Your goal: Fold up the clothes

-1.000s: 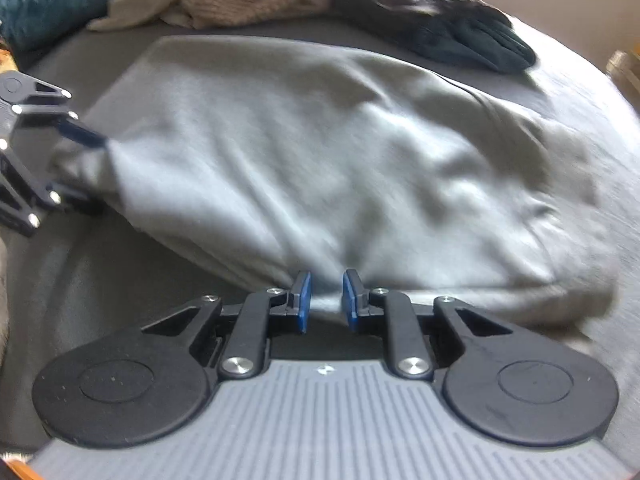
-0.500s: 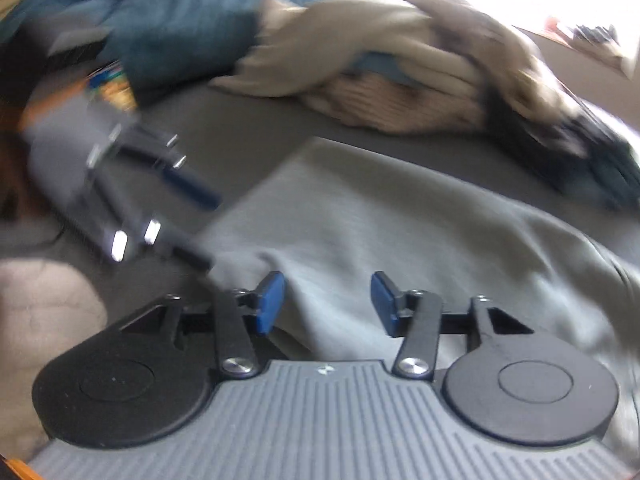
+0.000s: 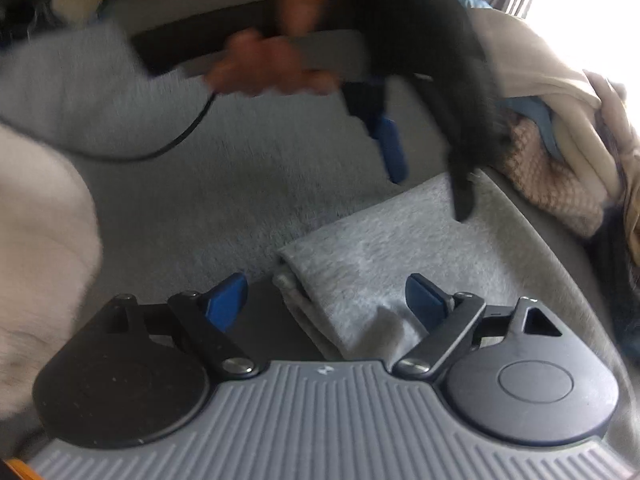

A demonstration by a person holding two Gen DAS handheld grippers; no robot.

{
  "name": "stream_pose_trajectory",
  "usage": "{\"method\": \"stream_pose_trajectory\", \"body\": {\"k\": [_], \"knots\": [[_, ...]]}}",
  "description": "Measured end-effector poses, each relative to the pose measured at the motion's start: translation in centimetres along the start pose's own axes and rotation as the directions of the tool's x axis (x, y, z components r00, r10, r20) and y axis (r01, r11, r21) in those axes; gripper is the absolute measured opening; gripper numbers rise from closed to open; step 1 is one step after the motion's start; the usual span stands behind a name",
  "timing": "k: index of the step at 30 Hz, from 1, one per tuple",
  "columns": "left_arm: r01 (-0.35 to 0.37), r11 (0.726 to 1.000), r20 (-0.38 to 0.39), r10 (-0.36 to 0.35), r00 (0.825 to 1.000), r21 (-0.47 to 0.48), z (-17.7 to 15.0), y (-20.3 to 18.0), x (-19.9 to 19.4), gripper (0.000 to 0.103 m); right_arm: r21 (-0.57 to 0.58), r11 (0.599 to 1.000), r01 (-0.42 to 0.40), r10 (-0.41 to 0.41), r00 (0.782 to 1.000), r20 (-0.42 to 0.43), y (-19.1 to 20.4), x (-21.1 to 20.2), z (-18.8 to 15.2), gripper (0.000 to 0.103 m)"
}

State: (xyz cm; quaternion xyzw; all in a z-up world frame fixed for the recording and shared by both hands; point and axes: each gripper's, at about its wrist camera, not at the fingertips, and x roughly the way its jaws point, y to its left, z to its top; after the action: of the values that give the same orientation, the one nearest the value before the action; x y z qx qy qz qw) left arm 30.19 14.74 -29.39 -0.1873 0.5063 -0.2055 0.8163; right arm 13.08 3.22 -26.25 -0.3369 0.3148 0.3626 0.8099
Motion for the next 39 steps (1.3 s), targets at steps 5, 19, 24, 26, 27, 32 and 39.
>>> {"method": "stream_pose_trajectory", "body": {"k": [5,19,24,26,27,32,39], "knots": [[-0.034,0.995,-0.012,0.033,0.999,-0.094,1.3,0.4,2.5,0.027,0.052,0.996,0.066,-0.065,0.998,-0.027,-1.2,1.7,0.6,0.086],[-0.012,0.970,0.042,0.023,0.999,-0.245,3.2,-1.9,0.9,0.009,0.254,0.966,0.046,-0.070,0.994,0.084,-5.4,-1.9,0.9,0.021],[0.027,0.982,0.091,-0.010,0.996,-0.188,5.2,-6.9,-0.8,0.009,0.397,0.917,0.047,-0.124,0.978,0.169,-7.9,-5.6,0.5,0.020],[0.047,0.988,0.110,-0.031,0.993,-0.146,6.1,-9.8,-1.1,0.009,0.459,0.887,0.053,-0.164,0.965,0.204,-9.2,-7.6,-0.1,0.020],[0.059,0.991,0.118,-0.044,0.992,-0.124,6.6,-11.4,-1.2,0.009,0.492,0.869,0.057,-0.187,0.958,0.220,-9.9,-8.6,-0.6,0.020],[0.124,0.992,0.115,-0.122,0.986,-0.011,8.6,-20.7,1.1,0.009,0.682,0.727,0.082,-0.328,0.913,0.240,-14.3,-13.7,-5.2,0.020],[0.222,0.955,0.006,-0.228,0.974,0.198,7.9,-34.0,8.2,0.035,0.911,0.405,0.080,-0.492,0.859,0.144,-18.3,-20.8,-17.0,0.020]]}}
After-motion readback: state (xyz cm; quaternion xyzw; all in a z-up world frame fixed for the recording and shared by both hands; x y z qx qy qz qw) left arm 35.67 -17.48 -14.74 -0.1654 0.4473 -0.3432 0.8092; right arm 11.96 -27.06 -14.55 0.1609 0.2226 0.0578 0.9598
